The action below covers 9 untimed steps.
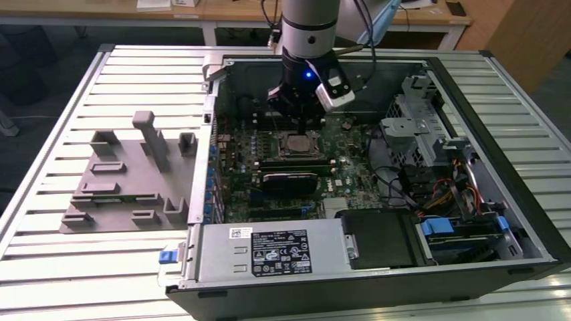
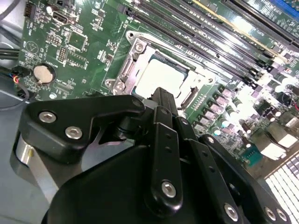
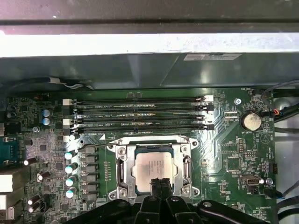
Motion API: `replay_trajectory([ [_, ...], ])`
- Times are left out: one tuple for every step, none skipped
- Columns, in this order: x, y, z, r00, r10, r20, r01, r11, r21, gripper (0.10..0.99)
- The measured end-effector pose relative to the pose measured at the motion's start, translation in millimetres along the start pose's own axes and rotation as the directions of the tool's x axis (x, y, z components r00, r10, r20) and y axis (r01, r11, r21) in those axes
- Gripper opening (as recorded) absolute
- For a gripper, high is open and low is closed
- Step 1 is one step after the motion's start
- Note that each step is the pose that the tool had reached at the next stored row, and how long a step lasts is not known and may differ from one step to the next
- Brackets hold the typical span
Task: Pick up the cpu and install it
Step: 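Close the cpu cover, then install the first cpu locking lever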
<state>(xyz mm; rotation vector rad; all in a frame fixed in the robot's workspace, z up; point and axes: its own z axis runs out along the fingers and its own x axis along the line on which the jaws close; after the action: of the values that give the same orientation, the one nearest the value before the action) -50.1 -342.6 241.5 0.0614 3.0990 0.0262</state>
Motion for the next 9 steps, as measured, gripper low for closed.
replay_trajectory([
  [0.0,0.0,-0.3,1.0000,0.000,-0.0001,0.000,1.0000,0.000,0.106],
  [0.0,0.0,-0.5,1.0000,0.000,-0.0001,0.000,1.0000,0.000,0.106],
  [0.0,0.0,-0.5,1.0000,0.000,0.0000,0.000,1.0000,0.000,0.106],
  [0.0,0.0,-0.6,1.0000,0.000,-0.0001,0.000,1.0000,0.000,0.106],
  [0.0,0.0,-0.6,1.0000,0.000,-0.0001,0.000,1.0000,0.000,0.106],
  [0.0,0.0,-0.6,1.0000,0.000,-0.0001,0.000,1.0000,0.000,0.106],
  [0.0,0.0,-0.6,1.0000,0.000,-0.0001,0.000,1.0000,0.000,0.106],
  [0.0,0.0,-0.6,1.0000,0.000,-0.0001,0.000,1.0000,0.000,0.106],
  [0.0,0.0,-0.6,1.0000,0.000,-0.0001,0.000,1.0000,0.000,0.106],
])
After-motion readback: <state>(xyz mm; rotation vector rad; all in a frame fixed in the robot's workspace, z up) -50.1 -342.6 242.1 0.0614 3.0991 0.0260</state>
